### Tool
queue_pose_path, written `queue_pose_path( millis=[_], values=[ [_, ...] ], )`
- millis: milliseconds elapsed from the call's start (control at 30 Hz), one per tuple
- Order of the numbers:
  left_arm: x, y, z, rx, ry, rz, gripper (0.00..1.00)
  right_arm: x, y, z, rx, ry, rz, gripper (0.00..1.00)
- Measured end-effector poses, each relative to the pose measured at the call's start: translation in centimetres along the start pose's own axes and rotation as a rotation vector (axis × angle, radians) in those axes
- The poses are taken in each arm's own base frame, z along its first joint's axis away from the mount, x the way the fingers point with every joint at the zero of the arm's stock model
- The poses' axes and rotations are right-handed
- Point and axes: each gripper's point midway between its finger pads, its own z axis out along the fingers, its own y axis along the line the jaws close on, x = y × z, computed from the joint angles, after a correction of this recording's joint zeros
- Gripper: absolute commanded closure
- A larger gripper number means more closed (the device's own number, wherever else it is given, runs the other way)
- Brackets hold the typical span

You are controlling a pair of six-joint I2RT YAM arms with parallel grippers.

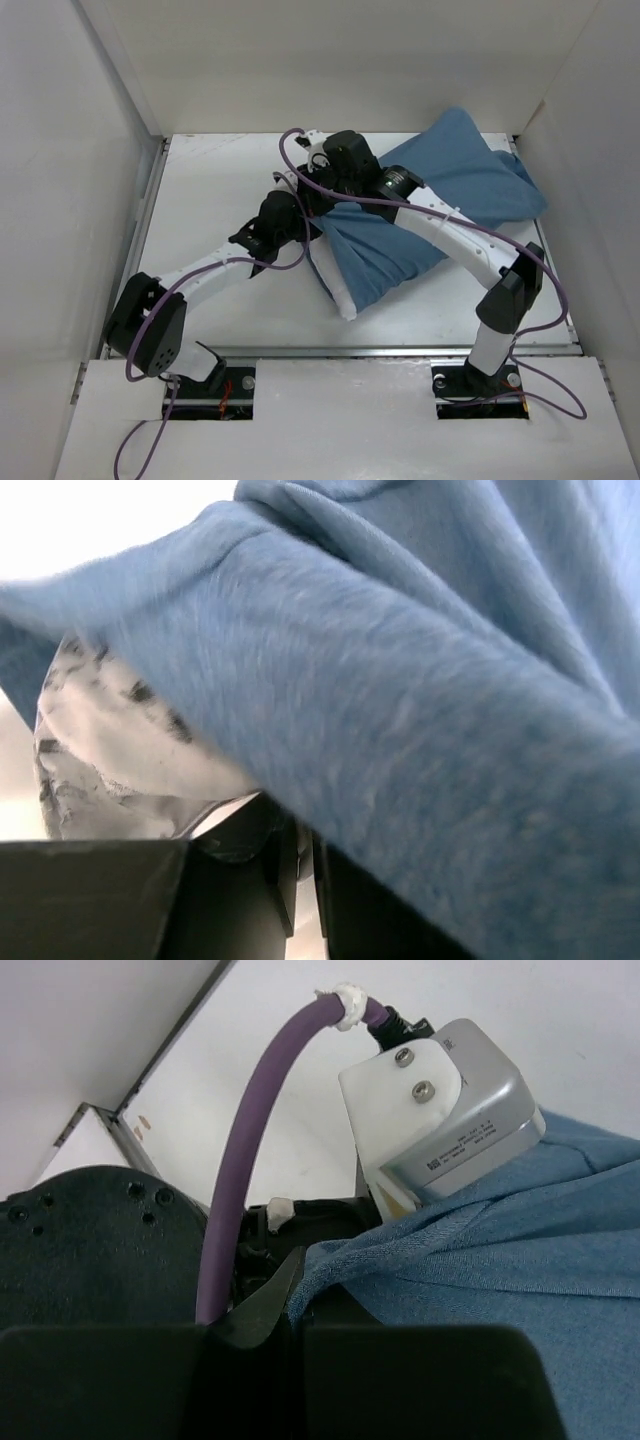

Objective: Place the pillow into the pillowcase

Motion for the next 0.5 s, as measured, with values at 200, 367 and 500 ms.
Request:
queue_pose_path(
  millis=[200, 367, 500],
  values=[
    [-1.3, -0.5, 0.4, 0.066, -0.034, -0.007, 0.66, -0.3, -0.5, 0.1, 0.047, -0.021, 0.026, 0.88],
    [0.3, 0.8, -1.7, 0.061, -0.045, -0.021, 0.0, 0.8, -0.1, 0.3, 0.093, 0.0, 0.04, 0.68],
    [2.0, 2.3, -5.3, 0.024, -0.053, -0.053, 0.0, 1.7, 2.0, 0.3, 0.048, 0.024, 0.065, 0.26]
  ],
)
